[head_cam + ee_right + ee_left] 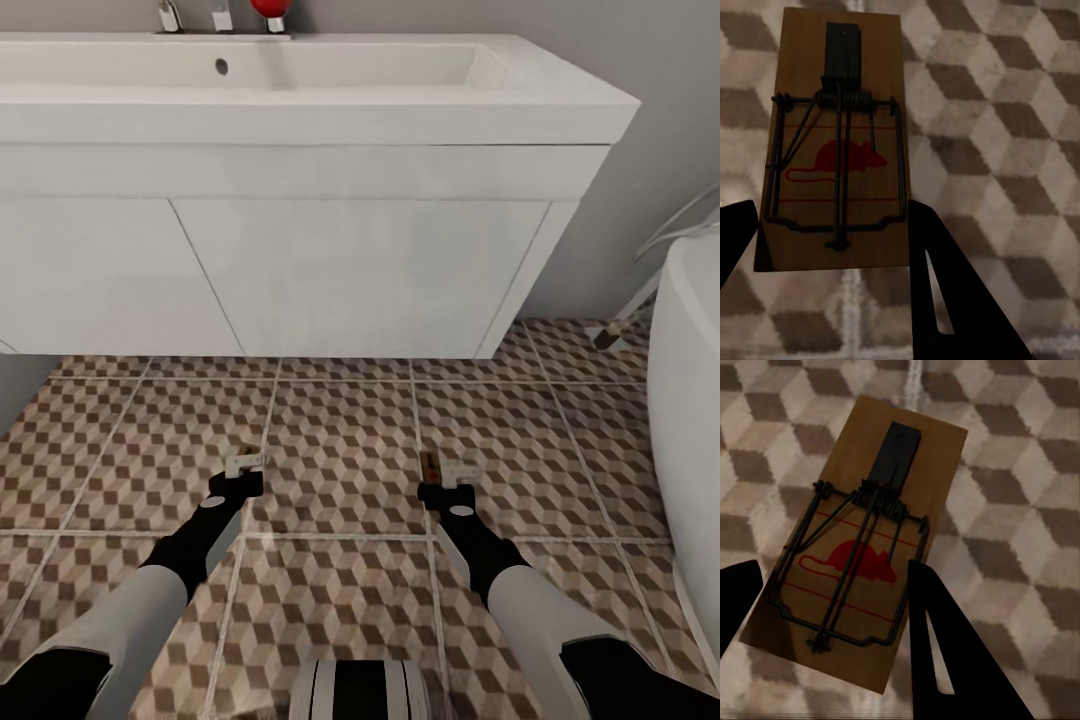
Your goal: Take the four mousetraps from the cabinet in the bathroom and place them on the bathroom floor. Make sure all four end up on the same floor surface, and ensure that at least two of them are either under or directly next to the same bathroom sink.
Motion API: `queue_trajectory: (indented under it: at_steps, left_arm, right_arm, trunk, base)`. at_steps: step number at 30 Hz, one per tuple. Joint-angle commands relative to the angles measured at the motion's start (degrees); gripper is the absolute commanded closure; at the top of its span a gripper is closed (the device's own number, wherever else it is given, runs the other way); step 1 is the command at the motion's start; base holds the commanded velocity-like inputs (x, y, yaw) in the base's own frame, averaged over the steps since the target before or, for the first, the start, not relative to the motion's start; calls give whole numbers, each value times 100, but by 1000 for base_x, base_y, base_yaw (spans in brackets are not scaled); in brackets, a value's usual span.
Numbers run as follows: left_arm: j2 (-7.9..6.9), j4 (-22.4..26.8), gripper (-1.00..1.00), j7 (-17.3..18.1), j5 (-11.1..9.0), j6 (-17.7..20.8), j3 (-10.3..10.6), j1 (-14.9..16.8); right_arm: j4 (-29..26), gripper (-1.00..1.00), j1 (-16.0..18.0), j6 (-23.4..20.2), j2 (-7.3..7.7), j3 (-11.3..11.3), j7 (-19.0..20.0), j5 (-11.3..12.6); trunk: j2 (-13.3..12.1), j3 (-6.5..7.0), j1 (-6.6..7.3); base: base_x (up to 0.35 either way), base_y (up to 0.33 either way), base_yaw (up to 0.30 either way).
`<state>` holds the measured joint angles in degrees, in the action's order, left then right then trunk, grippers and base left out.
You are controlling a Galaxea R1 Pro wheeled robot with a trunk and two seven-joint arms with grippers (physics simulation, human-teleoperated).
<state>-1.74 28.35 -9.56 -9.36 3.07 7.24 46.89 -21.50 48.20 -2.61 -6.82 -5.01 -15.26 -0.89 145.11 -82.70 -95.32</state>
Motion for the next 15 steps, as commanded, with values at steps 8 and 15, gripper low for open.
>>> queue_trajectory:
  at_steps: [8, 15]
  left_arm:
    - [45, -17, 100, -35, -49, 21, 56, 4]
    - [44, -21, 100, -21, -41, 7, 66, 1]
  right_arm:
    - [-3, 100, 4, -29, 21, -44, -47, -7]
    - [-3, 100, 5, -29, 52, -41, -47, -7]
  trunk:
    - [12, -181, -19]
    - [22, -337, -37]
  base:
    - [0, 0, 0]
    - [0, 0, 0]
